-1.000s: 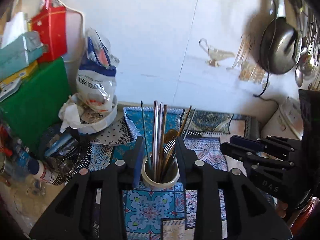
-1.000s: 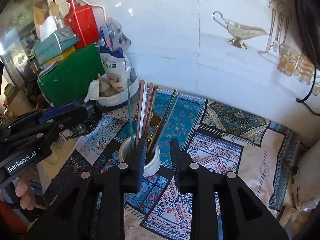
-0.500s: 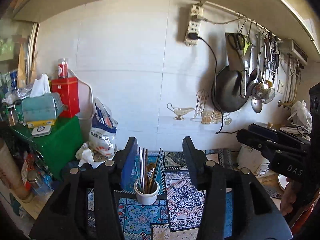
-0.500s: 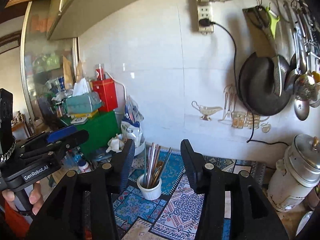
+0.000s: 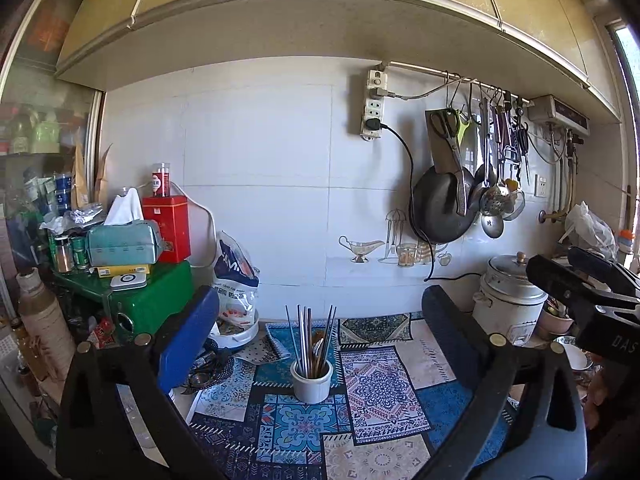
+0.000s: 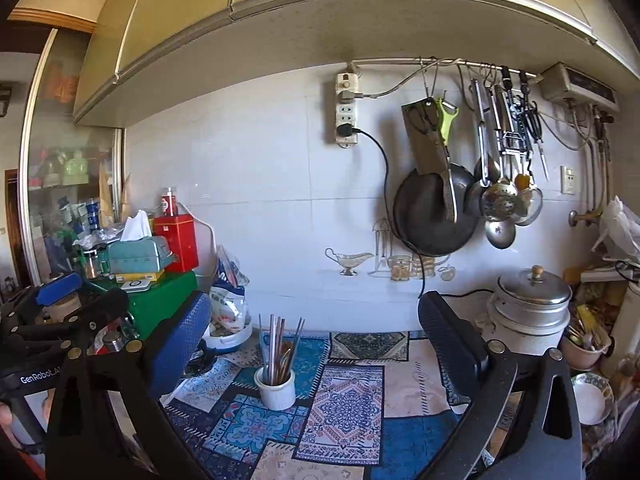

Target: Organize utensils

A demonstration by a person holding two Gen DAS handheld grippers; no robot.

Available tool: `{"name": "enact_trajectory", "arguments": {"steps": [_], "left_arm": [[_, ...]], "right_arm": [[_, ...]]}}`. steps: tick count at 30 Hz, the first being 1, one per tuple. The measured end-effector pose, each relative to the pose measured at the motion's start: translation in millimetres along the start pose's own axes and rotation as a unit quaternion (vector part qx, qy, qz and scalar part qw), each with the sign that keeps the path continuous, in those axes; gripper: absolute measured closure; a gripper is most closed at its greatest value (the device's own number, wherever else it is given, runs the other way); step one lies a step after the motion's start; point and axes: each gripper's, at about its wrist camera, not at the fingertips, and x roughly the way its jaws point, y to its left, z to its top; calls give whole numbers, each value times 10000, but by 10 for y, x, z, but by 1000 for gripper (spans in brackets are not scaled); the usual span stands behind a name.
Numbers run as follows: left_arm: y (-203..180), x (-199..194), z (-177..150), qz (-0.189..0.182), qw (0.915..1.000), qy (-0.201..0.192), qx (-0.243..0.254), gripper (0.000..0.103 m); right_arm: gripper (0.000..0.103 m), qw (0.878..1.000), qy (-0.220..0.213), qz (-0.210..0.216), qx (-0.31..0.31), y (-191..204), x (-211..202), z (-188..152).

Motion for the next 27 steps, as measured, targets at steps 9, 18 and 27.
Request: {"name": "enact_trajectory", "arguments": {"steps": [9,18,27], "left_arm": [[-14,-146,-63,-46,10000,-58,-17,1],[-22,-165,-93,-8,10000,-34,-22,1],[-13,-112,-122,71,10000,32,-60,1]], "right_arm": [[0,9995,-30,-274,-124,51,-242,-38],[0,9995,-44,-250,-162,116,-289,-69],[0,9997,18,-181,-182,136,-241,-79]]}}
